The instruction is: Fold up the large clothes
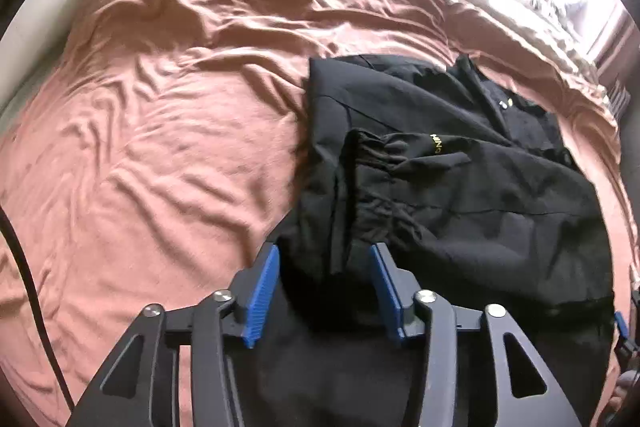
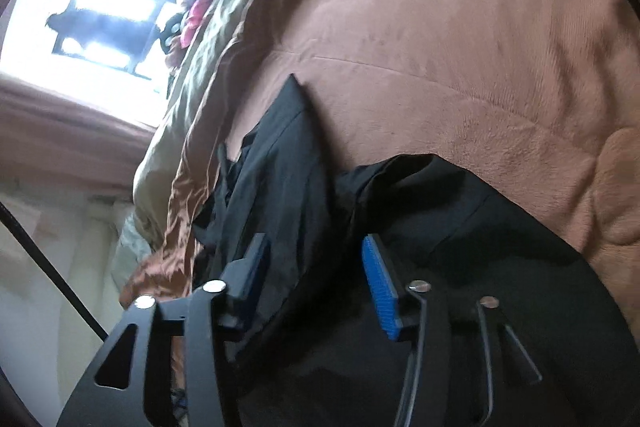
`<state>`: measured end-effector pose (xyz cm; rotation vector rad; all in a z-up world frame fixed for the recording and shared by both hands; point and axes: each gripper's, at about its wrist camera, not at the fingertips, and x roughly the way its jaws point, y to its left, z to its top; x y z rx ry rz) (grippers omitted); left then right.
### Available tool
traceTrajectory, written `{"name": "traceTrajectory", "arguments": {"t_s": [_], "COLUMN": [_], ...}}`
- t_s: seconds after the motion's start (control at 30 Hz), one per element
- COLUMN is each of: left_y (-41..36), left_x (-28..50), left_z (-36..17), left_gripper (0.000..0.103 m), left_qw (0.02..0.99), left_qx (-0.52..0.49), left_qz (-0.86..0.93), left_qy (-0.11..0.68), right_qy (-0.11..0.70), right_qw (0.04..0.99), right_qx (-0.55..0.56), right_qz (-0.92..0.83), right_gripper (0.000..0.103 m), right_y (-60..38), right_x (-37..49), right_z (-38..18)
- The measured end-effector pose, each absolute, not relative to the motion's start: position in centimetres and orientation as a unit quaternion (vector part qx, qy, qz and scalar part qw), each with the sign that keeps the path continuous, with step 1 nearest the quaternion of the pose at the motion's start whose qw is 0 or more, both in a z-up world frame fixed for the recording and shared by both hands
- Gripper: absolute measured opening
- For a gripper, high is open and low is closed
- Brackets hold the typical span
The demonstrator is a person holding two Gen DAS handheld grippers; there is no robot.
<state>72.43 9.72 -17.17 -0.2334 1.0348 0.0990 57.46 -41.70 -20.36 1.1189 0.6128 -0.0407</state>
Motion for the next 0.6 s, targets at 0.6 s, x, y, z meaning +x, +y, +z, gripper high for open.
{"name": "traceTrajectory", "arguments": {"t_s": [0.6], "left_y": [12.9], "left_x": [55.9], "left_z": [-14.9], "left_gripper": [0.069], "left_qw": [0.870], "left_qx": [-0.138], "left_qz": [0.004], "left_qy": [0.473], "right_qy": [0.306], "right_qw": [0.892], "right_qx": [0.331], "right_qz": [-0.010], "right_gripper": [0.077], "right_y": [-41.5], "right_x": [45.4], "right_z": [-14.9]}}
